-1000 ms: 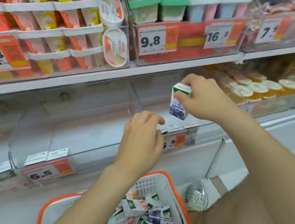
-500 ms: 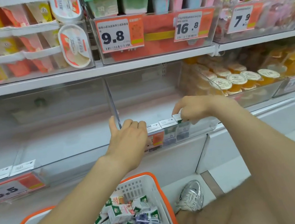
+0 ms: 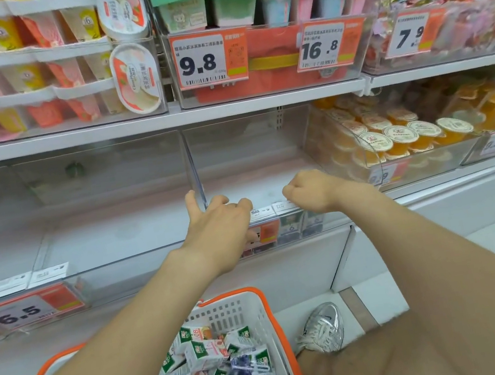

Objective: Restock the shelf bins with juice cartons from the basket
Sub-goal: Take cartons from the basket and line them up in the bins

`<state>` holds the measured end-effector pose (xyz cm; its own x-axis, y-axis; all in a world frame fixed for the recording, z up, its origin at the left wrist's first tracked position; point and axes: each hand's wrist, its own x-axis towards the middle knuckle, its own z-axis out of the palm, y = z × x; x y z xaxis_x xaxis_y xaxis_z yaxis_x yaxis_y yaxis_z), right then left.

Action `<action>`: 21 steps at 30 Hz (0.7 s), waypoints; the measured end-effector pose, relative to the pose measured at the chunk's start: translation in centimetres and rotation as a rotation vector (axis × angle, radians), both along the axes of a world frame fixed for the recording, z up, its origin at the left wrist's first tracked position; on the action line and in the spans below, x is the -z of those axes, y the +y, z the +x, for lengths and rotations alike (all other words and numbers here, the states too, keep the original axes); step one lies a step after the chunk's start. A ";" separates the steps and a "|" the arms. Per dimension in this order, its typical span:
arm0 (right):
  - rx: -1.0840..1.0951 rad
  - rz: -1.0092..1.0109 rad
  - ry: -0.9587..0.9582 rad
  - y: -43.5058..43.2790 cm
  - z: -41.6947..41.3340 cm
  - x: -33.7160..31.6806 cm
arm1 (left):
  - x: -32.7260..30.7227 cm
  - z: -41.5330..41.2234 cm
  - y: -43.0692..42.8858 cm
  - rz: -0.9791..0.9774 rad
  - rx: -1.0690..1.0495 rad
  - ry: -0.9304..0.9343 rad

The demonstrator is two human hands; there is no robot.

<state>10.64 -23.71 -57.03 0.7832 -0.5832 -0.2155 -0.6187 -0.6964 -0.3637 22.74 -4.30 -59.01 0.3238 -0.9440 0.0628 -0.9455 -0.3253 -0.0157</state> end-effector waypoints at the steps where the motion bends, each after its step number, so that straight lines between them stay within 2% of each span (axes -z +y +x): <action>1: -0.010 -0.018 0.003 0.1 0.3 0.2 | 0.0 0.0 0.1 -0.011 0.001 -0.006; 6: -0.018 -0.074 -0.019 0.3 0.5 -0.1 | 0.4 -0.1 1.5 -0.131 0.044 -0.097; 9: -0.068 -0.251 -0.139 2.6 0.7 -1.2 | 0.8 0.0 3.1 -0.346 0.109 -0.084; 11: -0.137 -0.355 -0.302 6.3 0.7 -2.2 | 0.9 -0.2 4.6 -0.545 0.135 -0.075; 13: -0.174 -0.322 -0.429 10.6 0.4 -2.5 | 1.1 -0.5 6.6 -0.738 0.107 -0.035; 14: -0.209 -0.288 -0.418 12.7 0.2 -2.2 | 1.5 -0.6 7.9 -0.791 0.089 -0.010; 17: -0.409 -0.181 -0.147 17.3 0.0 -0.2 | 4.4 -0.4 11.6 -0.716 0.079 0.141; 21: -0.655 -0.082 0.228 20.7 0.8 4.1 | 10.3 0.2 15.5 -0.257 0.011 0.428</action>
